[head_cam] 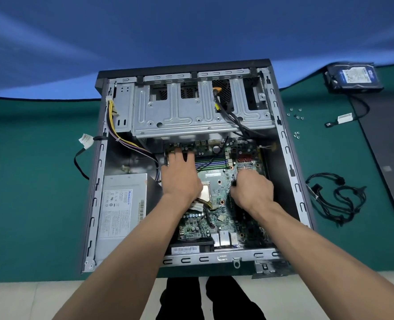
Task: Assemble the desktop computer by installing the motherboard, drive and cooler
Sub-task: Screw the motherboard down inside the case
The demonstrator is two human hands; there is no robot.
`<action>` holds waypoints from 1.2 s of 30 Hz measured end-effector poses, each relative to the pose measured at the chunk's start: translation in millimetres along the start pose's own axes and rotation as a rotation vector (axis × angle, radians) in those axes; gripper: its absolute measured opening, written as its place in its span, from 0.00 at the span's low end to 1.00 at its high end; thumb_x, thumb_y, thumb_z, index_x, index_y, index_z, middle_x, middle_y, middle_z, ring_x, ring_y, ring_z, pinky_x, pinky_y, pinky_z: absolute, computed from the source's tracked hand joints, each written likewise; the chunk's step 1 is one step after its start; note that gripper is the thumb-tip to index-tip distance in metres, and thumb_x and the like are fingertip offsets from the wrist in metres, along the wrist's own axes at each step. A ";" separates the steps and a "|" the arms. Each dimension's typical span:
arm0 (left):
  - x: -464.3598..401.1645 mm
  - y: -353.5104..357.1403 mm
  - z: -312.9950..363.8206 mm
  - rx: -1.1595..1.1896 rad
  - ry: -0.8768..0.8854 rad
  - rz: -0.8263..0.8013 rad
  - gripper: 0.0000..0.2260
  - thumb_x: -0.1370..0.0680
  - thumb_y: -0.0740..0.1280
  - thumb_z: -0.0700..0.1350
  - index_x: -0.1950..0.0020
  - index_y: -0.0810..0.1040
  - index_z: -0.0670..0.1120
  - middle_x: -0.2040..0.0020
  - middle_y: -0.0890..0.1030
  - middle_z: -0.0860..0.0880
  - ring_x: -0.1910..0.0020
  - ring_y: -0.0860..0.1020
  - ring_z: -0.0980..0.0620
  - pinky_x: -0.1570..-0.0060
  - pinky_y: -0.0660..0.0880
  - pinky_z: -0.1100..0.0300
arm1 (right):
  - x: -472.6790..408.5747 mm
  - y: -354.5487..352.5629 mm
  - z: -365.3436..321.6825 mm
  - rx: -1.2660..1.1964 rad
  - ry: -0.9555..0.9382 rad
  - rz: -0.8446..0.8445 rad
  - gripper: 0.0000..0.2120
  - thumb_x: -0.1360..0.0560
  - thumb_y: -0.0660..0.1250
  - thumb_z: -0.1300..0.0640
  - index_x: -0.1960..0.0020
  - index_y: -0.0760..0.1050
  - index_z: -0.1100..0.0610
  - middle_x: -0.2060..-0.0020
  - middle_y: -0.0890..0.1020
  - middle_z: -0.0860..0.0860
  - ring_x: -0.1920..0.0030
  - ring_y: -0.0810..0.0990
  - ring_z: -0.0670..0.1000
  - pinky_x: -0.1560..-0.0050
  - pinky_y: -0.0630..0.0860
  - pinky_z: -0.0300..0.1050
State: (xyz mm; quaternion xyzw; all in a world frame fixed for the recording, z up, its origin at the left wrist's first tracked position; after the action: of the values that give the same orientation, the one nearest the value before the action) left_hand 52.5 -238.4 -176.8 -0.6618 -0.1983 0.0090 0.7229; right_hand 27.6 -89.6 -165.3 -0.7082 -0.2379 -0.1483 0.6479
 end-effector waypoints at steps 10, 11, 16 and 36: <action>-1.3 2.2 4.2 0.060 -0.018 -0.094 0.26 0.29 0.66 0.49 0.32 0.66 0.46 0.33 0.68 0.44 0.34 0.64 0.42 0.35 0.62 0.47 | -0.3 2.9 2.6 0.056 0.034 -0.058 0.12 0.24 0.63 0.61 0.65 0.67 0.57 0.68 0.73 0.49 0.67 0.71 0.52 0.68 0.65 0.40; 0.6 2.7 4.5 0.077 -0.028 -0.091 0.27 0.29 0.66 0.48 0.31 0.65 0.47 0.32 0.67 0.43 0.33 0.63 0.42 0.33 0.60 0.47 | -0.4 2.6 2.4 0.062 0.035 -0.062 0.10 0.24 0.63 0.61 0.63 0.68 0.58 0.66 0.74 0.50 0.65 0.72 0.53 0.66 0.66 0.41; 12.8 -0.5 0.7 0.071 -0.022 -0.012 0.25 0.27 0.65 0.44 0.32 0.63 0.47 0.35 0.66 0.42 0.38 0.64 0.40 0.40 0.65 0.50 | 0.7 0.6 -2.9 0.094 0.021 -0.133 0.05 0.25 0.62 0.64 0.54 0.76 0.58 0.58 0.79 0.52 0.58 0.77 0.55 0.62 0.69 0.42; 38.8 5.4 13.5 0.270 0.351 -0.351 0.05 0.24 0.63 0.45 0.55 0.68 0.47 0.62 0.75 0.48 0.57 0.75 0.45 0.53 0.69 0.53 | -0.2 -2.5 -5.2 0.071 -0.039 -0.135 0.06 0.27 0.64 0.64 0.61 0.68 0.57 0.63 0.73 0.52 0.61 0.72 0.55 0.61 0.68 0.42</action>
State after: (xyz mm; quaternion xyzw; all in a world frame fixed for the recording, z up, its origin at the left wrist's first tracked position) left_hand 85.5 -214.2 -170.7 -0.5066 -0.1786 -0.2049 0.8182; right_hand 26.6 -94.6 -162.7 -0.6699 -0.3028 -0.1692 0.6564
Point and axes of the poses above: each hand's wrist, its own x-axis away from the middle knuckle, its own y-axis out of the palm, z = x × y, the point moved 3 cm from there along -x, towards the middle knuckle
